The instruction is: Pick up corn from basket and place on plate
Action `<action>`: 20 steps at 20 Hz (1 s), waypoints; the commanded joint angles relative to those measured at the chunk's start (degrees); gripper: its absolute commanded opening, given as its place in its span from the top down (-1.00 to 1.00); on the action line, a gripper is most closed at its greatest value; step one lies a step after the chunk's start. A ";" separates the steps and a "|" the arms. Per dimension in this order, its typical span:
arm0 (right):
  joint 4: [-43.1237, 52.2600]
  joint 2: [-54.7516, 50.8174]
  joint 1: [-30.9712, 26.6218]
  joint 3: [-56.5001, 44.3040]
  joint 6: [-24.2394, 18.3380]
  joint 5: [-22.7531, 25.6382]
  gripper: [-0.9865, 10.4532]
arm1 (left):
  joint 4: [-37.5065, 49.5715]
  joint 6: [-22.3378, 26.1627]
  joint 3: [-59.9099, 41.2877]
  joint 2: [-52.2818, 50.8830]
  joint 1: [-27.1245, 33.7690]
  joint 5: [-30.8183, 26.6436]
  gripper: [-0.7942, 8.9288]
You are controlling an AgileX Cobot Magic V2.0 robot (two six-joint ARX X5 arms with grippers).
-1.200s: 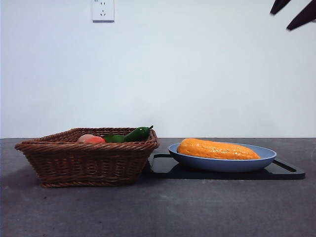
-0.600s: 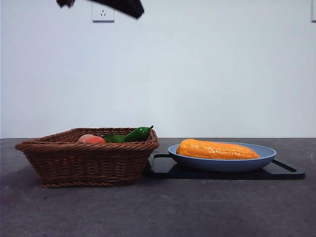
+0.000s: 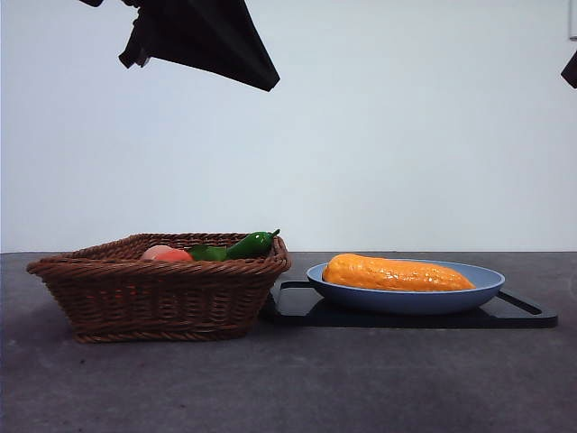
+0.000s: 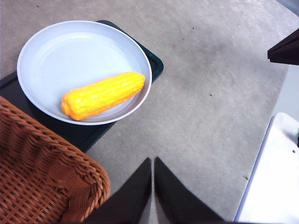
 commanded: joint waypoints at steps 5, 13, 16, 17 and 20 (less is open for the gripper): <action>0.61 0.17 0.24 0.15 0.52 0.07 0.82 | 0.76 -0.07 0.50 0.72 -0.44 0.09 0.82; 0.59 0.17 0.24 0.15 0.52 0.04 0.82 | 1.44 5.20 0.17 -1.38 2.67 -3.96 0.82; 0.61 0.17 0.24 0.15 0.52 0.07 0.82 | 9.27 9.18 -4.90 -8.07 8.20 -4.07 0.82; 0.63 0.17 0.24 0.15 0.52 0.07 0.82 | 13.70 9.44 -8.17 -11.34 10.60 -4.07 0.82; 0.61 0.17 0.24 0.15 0.52 0.07 0.82 | 24.65 9.33 -18.75 -22.12 19.47 -4.07 0.82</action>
